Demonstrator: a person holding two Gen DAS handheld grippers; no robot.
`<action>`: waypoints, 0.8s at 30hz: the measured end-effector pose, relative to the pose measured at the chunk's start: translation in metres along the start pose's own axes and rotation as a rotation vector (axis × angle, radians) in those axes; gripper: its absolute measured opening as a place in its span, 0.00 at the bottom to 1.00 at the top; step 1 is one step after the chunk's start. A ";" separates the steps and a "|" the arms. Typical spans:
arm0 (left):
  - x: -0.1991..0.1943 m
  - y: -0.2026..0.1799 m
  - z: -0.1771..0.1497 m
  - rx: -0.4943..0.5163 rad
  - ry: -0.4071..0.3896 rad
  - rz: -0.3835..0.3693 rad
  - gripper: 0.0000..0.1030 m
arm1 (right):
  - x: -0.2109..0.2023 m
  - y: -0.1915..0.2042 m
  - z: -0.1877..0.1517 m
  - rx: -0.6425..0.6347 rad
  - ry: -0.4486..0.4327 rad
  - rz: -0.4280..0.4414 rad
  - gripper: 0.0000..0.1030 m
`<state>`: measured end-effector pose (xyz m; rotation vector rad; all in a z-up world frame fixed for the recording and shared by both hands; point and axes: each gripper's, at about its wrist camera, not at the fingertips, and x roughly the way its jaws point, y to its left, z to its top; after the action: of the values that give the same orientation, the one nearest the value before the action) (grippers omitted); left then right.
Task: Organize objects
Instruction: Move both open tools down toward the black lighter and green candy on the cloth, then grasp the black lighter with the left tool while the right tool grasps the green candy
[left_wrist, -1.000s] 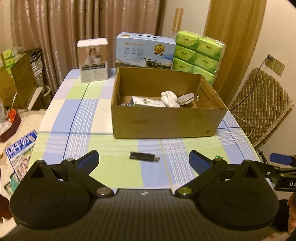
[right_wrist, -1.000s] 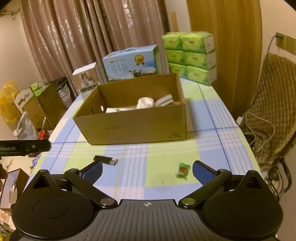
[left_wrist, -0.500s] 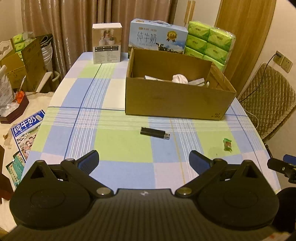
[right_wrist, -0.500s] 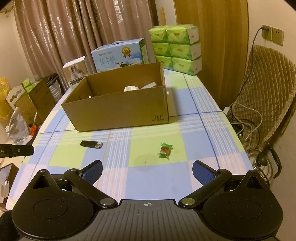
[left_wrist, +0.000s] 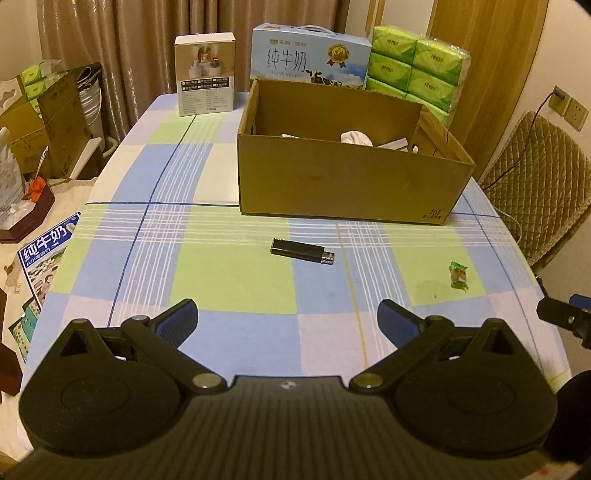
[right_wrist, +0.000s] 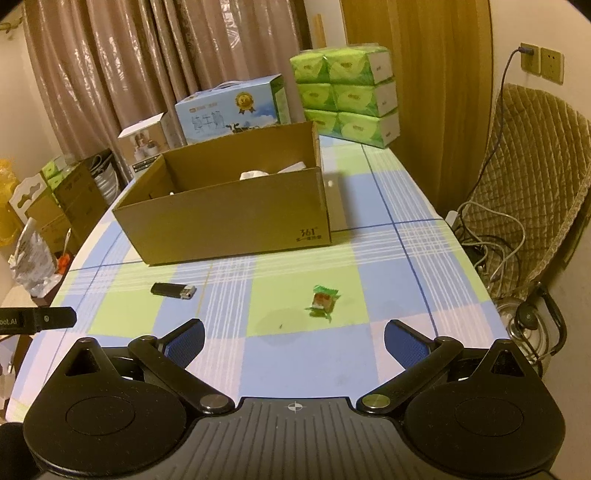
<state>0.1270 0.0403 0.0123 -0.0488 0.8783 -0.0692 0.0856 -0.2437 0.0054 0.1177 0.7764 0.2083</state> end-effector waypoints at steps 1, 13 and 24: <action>0.004 -0.001 0.001 0.004 0.000 0.000 0.99 | 0.004 -0.001 0.000 0.004 -0.001 -0.005 0.98; 0.075 -0.006 0.003 0.064 0.007 -0.017 0.99 | 0.086 -0.012 0.001 0.028 -0.004 -0.052 0.79; 0.134 -0.010 0.012 0.092 -0.014 -0.049 0.99 | 0.148 -0.019 0.001 0.040 0.023 -0.099 0.50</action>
<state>0.2213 0.0194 -0.0820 0.0157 0.8589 -0.1548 0.1917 -0.2281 -0.0978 0.1145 0.8073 0.1010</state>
